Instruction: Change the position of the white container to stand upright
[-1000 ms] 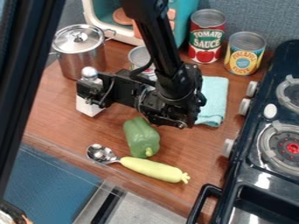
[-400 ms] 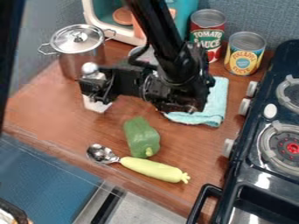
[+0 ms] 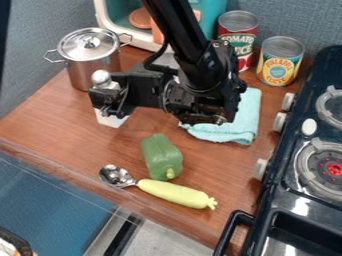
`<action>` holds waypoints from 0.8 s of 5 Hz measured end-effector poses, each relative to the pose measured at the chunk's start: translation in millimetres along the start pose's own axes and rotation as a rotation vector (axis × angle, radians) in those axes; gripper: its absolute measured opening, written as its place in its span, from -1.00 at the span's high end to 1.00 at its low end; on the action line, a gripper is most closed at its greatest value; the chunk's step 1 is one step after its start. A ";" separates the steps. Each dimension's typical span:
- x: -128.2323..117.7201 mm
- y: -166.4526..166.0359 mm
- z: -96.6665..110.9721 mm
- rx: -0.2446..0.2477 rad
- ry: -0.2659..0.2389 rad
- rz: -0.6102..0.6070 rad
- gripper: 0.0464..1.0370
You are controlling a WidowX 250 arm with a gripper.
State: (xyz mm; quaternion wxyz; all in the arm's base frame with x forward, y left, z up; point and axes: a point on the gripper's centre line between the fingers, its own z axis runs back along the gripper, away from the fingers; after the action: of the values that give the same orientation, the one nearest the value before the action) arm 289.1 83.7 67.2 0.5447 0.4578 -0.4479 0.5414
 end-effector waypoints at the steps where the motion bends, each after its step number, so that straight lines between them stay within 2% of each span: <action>1: -2.8 -0.3 -0.7 -0.001 -0.007 -0.009 -0.16; 4: -13.4 -2.1 -14.3 0.028 -0.014 -0.017 -0.16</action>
State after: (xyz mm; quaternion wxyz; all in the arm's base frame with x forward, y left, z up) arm 291.0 95.4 51.5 0.5398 0.4729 -0.4401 0.5397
